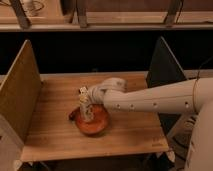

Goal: Stand the bottle upright

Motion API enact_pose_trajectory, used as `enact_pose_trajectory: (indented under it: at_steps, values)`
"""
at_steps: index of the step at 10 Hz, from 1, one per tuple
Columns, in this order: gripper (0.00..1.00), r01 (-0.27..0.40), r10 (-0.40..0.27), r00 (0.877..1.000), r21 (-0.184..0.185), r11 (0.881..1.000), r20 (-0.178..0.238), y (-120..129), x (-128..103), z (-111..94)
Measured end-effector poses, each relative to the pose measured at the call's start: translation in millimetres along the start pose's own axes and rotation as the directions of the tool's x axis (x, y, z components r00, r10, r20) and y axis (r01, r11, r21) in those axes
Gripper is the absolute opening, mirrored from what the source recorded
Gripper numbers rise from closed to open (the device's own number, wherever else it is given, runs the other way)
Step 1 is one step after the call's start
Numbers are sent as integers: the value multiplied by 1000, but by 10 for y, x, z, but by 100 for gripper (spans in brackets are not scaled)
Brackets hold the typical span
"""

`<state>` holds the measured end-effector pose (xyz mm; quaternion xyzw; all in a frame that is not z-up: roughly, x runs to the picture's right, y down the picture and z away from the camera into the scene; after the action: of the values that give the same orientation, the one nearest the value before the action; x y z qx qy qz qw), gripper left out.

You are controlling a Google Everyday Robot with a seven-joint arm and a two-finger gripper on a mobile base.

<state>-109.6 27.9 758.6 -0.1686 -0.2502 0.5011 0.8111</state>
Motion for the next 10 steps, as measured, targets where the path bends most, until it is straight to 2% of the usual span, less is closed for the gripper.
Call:
enact_pose_trajectory:
  at_steps: [2, 4, 6, 10]
  values:
    - [41, 0, 0, 1000, 0, 1000, 0, -2, 0, -1]
    - [64, 0, 0, 1000, 1, 1000, 0, -5, 1, -3]
    - [78, -1, 1, 1000, 1, 1000, 0, -6, 2, -4]
    - [80, -1, 1, 1000, 1, 1000, 0, -7, 2, -4]
